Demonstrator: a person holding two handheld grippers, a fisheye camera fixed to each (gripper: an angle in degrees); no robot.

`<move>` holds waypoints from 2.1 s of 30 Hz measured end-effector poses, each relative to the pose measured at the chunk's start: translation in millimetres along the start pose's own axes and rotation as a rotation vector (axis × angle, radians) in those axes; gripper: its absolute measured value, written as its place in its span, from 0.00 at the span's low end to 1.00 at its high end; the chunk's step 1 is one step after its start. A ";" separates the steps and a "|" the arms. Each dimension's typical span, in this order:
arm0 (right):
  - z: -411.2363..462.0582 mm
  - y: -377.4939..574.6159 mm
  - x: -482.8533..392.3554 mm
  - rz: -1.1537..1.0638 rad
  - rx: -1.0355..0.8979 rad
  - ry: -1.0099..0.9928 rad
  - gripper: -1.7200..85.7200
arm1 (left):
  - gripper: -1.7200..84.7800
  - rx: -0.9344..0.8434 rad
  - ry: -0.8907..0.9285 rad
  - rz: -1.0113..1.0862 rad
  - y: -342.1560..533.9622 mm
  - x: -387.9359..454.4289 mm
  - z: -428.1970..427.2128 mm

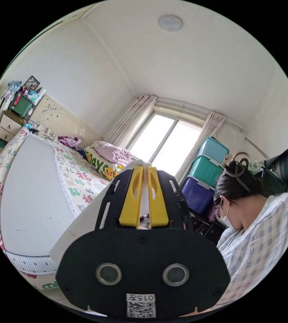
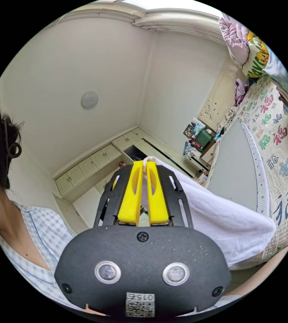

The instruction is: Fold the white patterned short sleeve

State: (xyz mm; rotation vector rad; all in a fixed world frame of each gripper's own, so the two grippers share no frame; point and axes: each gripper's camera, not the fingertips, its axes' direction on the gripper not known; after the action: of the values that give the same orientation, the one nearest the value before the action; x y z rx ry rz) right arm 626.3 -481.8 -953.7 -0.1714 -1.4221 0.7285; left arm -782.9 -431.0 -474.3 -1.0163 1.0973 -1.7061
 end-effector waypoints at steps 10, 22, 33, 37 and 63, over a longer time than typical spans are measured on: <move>-51.7 11.8 16.2 0.026 0.085 -0.028 0.03 | 0.03 -0.130 -0.025 0.012 -5.7 22.7 61.4; -105.4 16.3 8.8 0.030 0.129 -0.017 0.03 | 0.02 -0.192 0.041 -0.051 7.8 39.5 124.8; -36.3 -12.8 -32.4 -0.035 0.037 0.030 0.03 | 0.02 -0.094 0.030 0.026 -16.0 48.0 63.2; 17.4 -31.5 -38.0 -0.049 -0.029 0.071 0.03 | 0.02 -0.018 -0.020 0.028 -34.1 43.3 6.3; 194.8 45.1 34.7 -0.088 -0.821 0.875 0.24 | 0.03 0.013 -0.543 -0.152 -10.4 -65.6 -116.2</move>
State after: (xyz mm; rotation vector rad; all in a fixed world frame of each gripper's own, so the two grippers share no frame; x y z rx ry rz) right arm 427.4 -488.0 -913.9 -0.9355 -0.7857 -0.0793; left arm -872.0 -337.6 -509.8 -1.4734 0.6676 -1.4195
